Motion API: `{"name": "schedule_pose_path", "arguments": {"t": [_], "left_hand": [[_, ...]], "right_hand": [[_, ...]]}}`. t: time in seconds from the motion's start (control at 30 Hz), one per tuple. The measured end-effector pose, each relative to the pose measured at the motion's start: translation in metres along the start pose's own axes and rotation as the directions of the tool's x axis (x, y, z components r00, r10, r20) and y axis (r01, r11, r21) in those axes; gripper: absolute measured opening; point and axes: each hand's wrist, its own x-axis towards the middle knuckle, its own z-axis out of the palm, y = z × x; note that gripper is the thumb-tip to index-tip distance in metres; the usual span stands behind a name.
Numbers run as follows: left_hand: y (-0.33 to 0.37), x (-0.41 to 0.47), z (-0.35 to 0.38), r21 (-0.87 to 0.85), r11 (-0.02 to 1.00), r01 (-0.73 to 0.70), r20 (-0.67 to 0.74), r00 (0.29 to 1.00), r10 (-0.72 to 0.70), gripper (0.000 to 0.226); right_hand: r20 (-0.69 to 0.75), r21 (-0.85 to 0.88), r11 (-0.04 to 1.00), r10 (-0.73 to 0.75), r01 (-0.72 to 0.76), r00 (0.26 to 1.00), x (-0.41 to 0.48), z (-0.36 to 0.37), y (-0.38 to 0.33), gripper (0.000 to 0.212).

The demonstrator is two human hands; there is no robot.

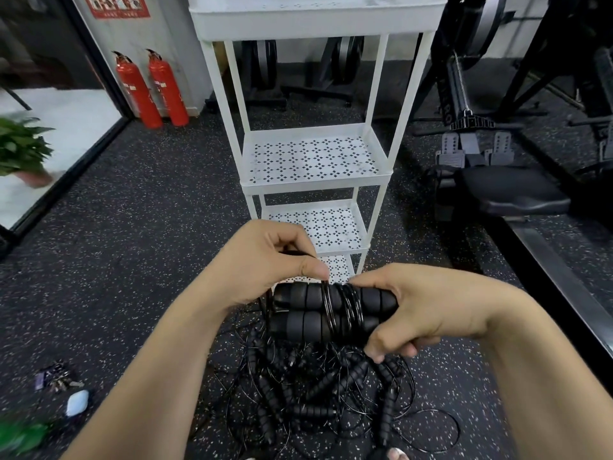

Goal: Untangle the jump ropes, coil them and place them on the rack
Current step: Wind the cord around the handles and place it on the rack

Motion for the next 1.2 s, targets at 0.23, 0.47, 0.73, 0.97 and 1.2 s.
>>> {"name": "schedule_pose_path", "arguments": {"t": [0.23, 0.47, 0.73, 0.97, 1.2], "left_hand": [[-0.004, 0.004, 0.005, -0.364, 0.931, -0.021, 0.065, 0.997, 0.048, 0.008], [-0.004, 0.006, 0.032, -0.111, 0.987, 0.112, -0.181, 0.975, -0.131, 0.040], [-0.002, 0.012, 0.037, 0.009, 1.000, 0.027, -0.051, 0.998, -0.026, 0.029], [-0.012, 0.013, 0.039, 0.083, 0.994, 0.065, 0.105, 0.992, -0.074, 0.023], [-0.035, 0.005, 0.044, 0.265, 0.946, 0.189, 0.217, 0.944, -0.249, 0.018]], "right_hand": [[-0.006, 0.325, 0.908, -0.277, 0.264, 0.961, 0.001, 0.006, -0.001, 0.048], [-0.380, 0.320, 0.828, -0.333, 0.461, 0.863, 0.008, 0.011, -0.005, 0.037], [-0.671, 0.310, 0.767, -0.242, 0.562, 0.701, 0.023, 0.014, -0.003, 0.041], [-0.698, 0.352, 0.735, -0.206, 0.580, 0.686, 0.033, 0.018, 0.001, 0.032], [-0.739, 0.357, 0.695, -0.199, 0.624, 0.644, 0.027, 0.002, -0.001, 0.031]]}}
